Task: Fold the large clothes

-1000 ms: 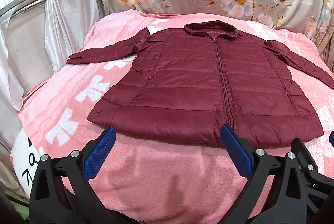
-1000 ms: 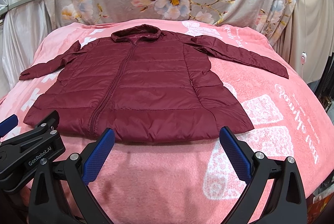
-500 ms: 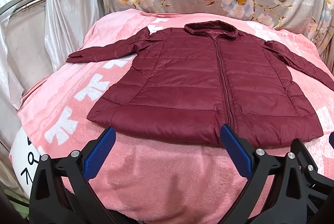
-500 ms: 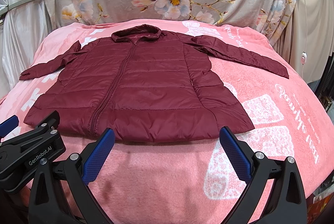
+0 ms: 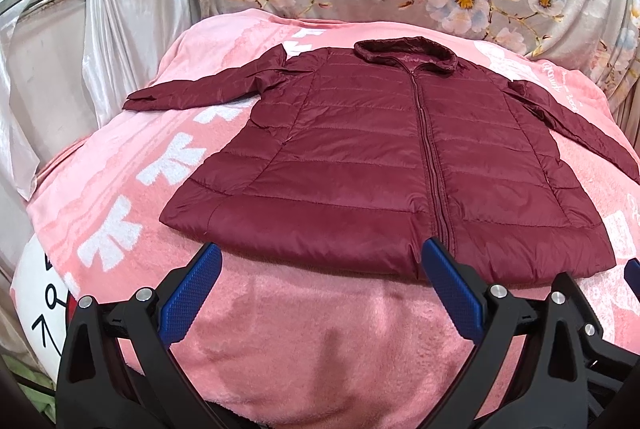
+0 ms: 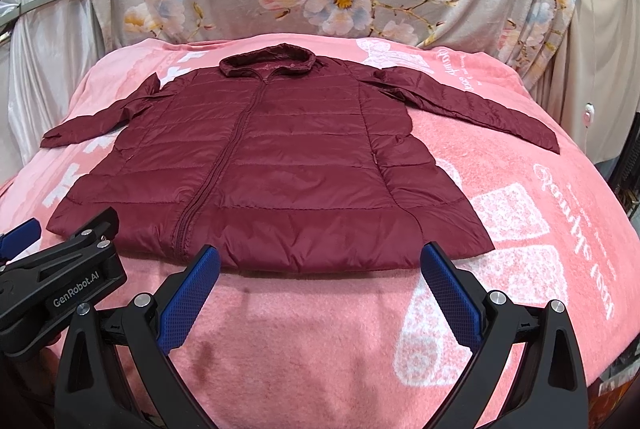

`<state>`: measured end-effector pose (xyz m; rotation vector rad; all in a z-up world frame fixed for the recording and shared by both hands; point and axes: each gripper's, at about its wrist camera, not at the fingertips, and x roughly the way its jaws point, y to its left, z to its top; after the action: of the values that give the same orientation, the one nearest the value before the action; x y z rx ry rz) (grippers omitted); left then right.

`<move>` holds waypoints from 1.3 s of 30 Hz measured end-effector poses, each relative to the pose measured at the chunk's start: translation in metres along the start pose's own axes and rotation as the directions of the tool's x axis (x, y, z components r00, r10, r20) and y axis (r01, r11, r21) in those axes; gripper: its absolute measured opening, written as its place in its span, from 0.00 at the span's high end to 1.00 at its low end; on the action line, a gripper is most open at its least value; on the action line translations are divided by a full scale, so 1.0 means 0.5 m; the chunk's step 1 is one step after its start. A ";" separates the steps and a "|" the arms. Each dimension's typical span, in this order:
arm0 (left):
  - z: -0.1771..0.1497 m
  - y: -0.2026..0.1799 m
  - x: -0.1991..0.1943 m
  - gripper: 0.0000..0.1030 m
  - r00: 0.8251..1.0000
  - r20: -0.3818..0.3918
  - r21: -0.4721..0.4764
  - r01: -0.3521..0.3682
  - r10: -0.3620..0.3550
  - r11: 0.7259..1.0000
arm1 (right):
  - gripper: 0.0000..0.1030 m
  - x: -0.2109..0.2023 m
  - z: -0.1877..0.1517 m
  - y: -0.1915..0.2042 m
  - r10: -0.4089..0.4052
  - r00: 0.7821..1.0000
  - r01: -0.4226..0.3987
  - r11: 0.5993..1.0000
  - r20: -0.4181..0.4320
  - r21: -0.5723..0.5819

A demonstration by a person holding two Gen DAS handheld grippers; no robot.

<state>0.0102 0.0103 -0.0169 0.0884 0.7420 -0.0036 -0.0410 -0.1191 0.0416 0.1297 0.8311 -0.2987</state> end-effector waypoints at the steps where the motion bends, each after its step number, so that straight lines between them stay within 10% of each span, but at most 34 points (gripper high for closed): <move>1: 0.001 -0.002 0.001 0.05 1.000 0.001 0.004 -0.001 0.001 1.000 | 0.05 0.005 0.002 -0.002 0.010 1.000 -0.010 1.000 -0.004 -0.002; 12: 0.069 0.001 0.035 0.05 0.998 0.057 -0.017 0.007 -0.006 1.000 | 0.05 0.105 0.121 -0.181 0.045 0.998 -0.042 0.995 -0.033 0.091; 18: 0.128 -0.017 0.077 0.05 0.998 0.045 0.020 -0.043 0.042 0.999 | 0.05 0.200 0.259 -0.399 -0.098 0.995 0.103 0.976 -0.033 0.193; 31: 0.239 -0.064 0.174 0.05 0.988 0.116 0.070 -0.106 0.098 0.992 | 0.05 0.414 0.267 -0.800 -0.195 0.978 0.203 0.790 -0.076 0.579; 39: 0.252 -0.084 0.237 0.05 0.990 0.102 0.061 -0.107 0.100 0.992 | 0.14 0.486 0.245 -0.880 -0.193 0.979 0.186 0.685 -0.070 0.704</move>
<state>0.1811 -0.0384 -0.0074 0.1886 0.6376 0.0664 0.0632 -0.6164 -0.0554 0.7769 0.6796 -0.8174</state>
